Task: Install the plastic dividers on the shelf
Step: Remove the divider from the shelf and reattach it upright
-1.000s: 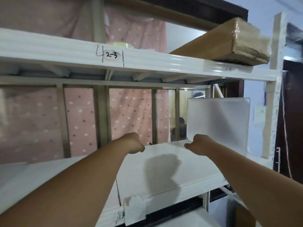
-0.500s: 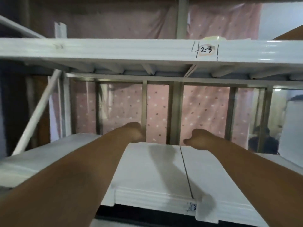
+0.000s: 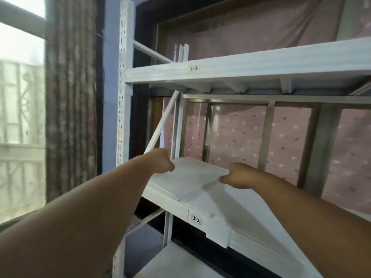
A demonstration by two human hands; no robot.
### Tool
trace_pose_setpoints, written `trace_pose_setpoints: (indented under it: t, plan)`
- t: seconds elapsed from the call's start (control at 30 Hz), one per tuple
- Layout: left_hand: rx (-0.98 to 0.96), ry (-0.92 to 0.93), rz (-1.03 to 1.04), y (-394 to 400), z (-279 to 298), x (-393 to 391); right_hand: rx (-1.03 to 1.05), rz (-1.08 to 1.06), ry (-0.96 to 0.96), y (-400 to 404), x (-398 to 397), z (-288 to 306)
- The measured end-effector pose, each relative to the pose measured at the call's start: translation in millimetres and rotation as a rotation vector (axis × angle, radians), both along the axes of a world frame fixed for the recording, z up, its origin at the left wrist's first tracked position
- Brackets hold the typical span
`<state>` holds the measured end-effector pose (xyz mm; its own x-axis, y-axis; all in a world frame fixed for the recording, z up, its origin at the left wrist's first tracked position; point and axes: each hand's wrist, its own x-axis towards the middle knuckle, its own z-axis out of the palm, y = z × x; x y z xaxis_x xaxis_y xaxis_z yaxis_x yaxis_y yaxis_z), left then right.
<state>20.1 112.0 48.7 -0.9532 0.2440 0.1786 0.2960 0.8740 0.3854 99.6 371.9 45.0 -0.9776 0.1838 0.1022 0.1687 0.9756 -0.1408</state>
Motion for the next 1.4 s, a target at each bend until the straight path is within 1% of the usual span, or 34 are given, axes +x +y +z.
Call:
trace_pose_setpoints:
  t: [0.13, 0.3, 0.57, 0.7, 0.77, 0.87, 0.93, 1.0, 1.07, 1.13, 1.17, 1.23, 1.3, 1.4]
  plan:
    - [0.012, -0.044, 0.122, -48, -14, -4, -0.083, 0.138, -0.020, -54, -30, -10]
    - [0.002, -0.114, 0.186, -84, -38, -12, -0.100, 0.230, -0.060, -110, -69, -31]
    - [-0.011, -0.143, 0.266, -137, -63, -30, -0.064, 0.247, -0.135, -139, -98, -71]
    - [0.010, -0.181, 0.284, -143, -68, -38, 0.034, 0.265, -0.079, -149, -99, -73]
    - [0.102, -0.280, 0.290, -138, -65, -37, 0.043, 0.293, -0.048, -151, -97, -70]
    - [0.322, -0.458, 0.294, -124, -55, -29, -0.005, 0.322, -0.008, -152, -90, -62]
    - [0.401, -0.533, 0.268, -115, -48, -24, -0.043, 0.325, 0.042, -151, -83, -51]
    - [0.437, -0.553, 0.243, -104, -41, -18, -0.096, 0.329, 0.111, -147, -74, -37]
    - [0.497, -0.503, 0.216, -89, -32, -13, -0.185, 0.336, 0.193, -138, -63, -21]
    - [0.649, -0.436, 0.170, -73, -21, -10, -0.269, 0.340, 0.271, -126, -52, -4]
    - [0.740, -0.436, 0.132, -63, -15, -8, -0.307, 0.340, 0.304, -118, -46, 4]
    - [0.902, -0.496, 0.027, -41, -3, -2, -0.375, 0.347, 0.347, -103, -33, 19]
    - [1.012, -0.548, -0.072, -16, 5, 4, -0.398, 0.358, 0.356, -88, -20, 31]
    - [1.152, -0.548, -0.213, 31, 10, 15, -0.396, 0.331, 0.297, -63, 2, 42]
